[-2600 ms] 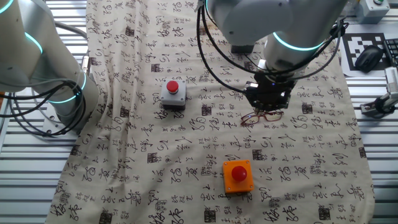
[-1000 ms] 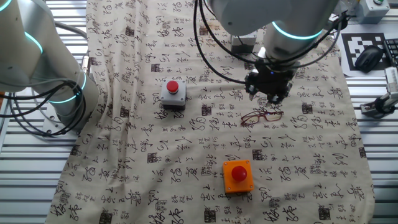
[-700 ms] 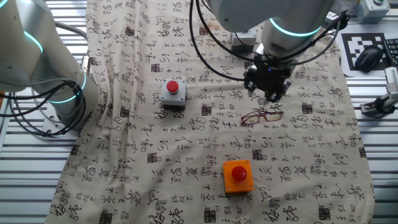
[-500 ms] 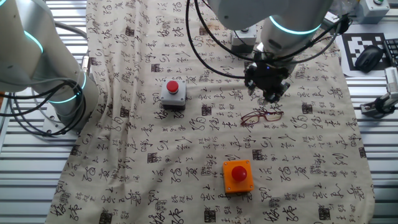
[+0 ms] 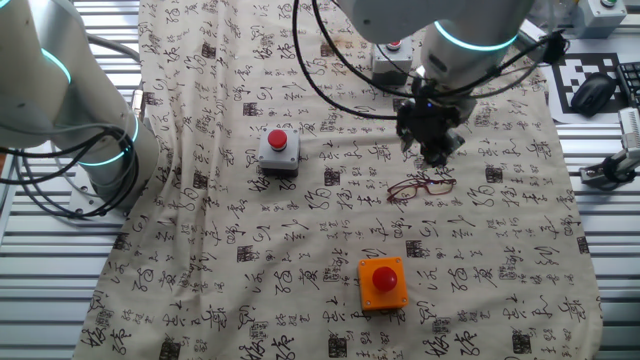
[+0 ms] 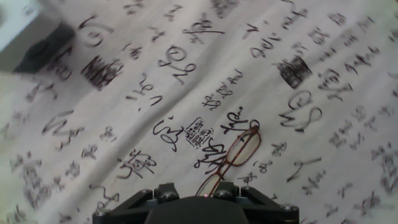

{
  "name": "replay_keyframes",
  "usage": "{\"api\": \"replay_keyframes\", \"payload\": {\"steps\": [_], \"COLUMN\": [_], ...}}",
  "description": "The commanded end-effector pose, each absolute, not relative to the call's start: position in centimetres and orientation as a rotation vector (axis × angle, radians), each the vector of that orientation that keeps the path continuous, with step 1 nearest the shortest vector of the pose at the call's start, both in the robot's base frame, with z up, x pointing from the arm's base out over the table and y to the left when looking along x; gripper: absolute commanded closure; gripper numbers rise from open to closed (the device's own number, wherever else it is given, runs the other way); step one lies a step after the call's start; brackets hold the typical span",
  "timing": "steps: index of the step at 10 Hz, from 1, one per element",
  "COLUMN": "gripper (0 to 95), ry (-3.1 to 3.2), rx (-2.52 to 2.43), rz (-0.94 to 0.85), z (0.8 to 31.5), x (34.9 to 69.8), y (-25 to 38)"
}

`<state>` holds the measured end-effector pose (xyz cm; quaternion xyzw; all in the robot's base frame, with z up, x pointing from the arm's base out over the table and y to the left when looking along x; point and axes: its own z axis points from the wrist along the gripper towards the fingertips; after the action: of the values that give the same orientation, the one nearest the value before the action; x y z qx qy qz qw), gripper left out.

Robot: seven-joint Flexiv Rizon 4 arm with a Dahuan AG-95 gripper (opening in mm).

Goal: Unfold the leg of the glasses (with one hand)

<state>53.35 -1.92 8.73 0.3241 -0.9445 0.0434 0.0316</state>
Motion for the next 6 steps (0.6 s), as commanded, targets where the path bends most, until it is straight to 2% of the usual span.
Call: {"api": "replay_keyframes", "payload": {"steps": [1,6], "gripper": [57.0,57.0], "ry": [-2.873,-2.9], "rx": [1.093,1.054], "rz": [0.09,0.021], "z": [8.3,6.3], "x": [54.4,56.0], "y": [-3.2,-4.0]}}
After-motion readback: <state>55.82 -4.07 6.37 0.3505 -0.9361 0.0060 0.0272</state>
